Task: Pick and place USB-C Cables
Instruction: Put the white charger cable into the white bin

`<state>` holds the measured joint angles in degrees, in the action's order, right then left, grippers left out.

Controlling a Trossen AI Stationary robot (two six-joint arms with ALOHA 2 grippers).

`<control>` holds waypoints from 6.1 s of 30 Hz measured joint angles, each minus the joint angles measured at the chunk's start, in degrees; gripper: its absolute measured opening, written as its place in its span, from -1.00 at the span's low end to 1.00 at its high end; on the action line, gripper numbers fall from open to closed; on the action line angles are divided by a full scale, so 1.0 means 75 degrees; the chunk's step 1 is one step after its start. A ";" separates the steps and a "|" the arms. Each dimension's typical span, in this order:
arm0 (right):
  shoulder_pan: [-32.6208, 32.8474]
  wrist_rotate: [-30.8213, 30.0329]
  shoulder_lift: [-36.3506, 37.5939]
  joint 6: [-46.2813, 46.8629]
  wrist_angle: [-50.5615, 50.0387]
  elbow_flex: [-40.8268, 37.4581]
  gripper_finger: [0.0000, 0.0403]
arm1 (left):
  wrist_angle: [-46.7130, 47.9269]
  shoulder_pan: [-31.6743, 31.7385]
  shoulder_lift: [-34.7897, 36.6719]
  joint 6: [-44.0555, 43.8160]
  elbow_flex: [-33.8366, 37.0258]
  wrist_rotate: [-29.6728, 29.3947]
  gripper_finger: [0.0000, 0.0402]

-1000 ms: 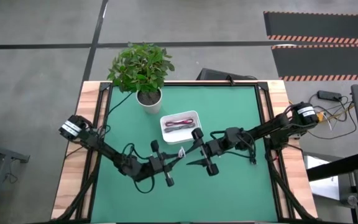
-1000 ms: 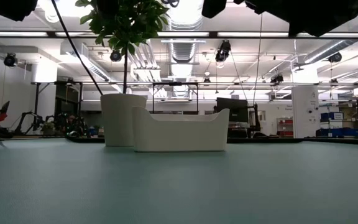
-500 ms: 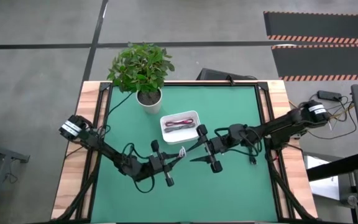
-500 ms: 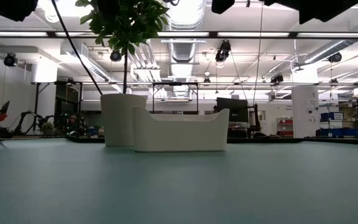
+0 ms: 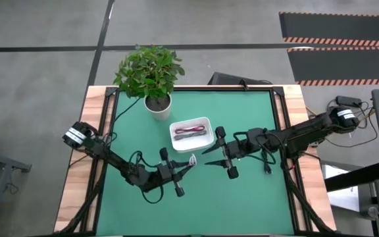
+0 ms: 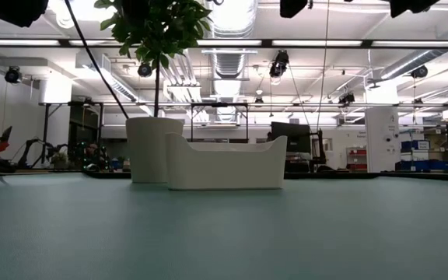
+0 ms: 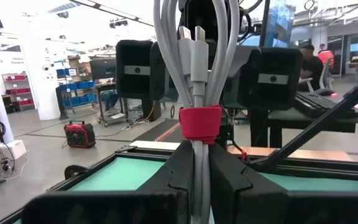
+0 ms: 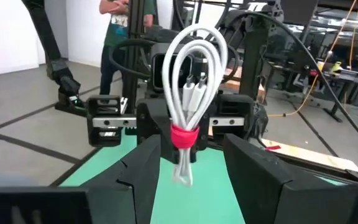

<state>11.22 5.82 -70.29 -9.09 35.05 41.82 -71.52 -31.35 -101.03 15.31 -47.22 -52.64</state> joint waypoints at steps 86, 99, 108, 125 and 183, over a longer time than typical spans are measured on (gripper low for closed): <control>0.0020 0.0256 -0.1882 0.0211 0.2658 0.0125 -0.79 | 0.0258 0.0358 0.0000 -0.0662 0.0067 0.0536 -0.25; 0.0020 -0.1935 -0.0805 0.0319 -0.2873 0.1025 -0.79 | 0.1056 -0.0070 0.1405 -0.0597 0.1159 0.0490 -0.07; 0.0006 -0.3189 -0.1390 0.1269 -0.7605 0.3073 -0.79 | 0.1495 -0.0067 0.2906 -0.0595 0.2258 0.0475 -0.07; -0.0686 -0.3179 -0.4540 -0.0339 -1.2176 0.8233 -0.79 | 0.1493 -0.0078 0.3941 0.0239 0.2640 0.0164 -0.07; -0.2639 -0.1524 -0.7388 -0.1019 -1.3238 1.0130 -0.79 | 0.1502 -0.0896 0.5047 0.0201 0.2643 0.0173 -0.07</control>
<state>-8.57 -5.61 -125.69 -16.73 -64.23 117.80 -60.25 -38.08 -63.18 16.82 -27.40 -51.34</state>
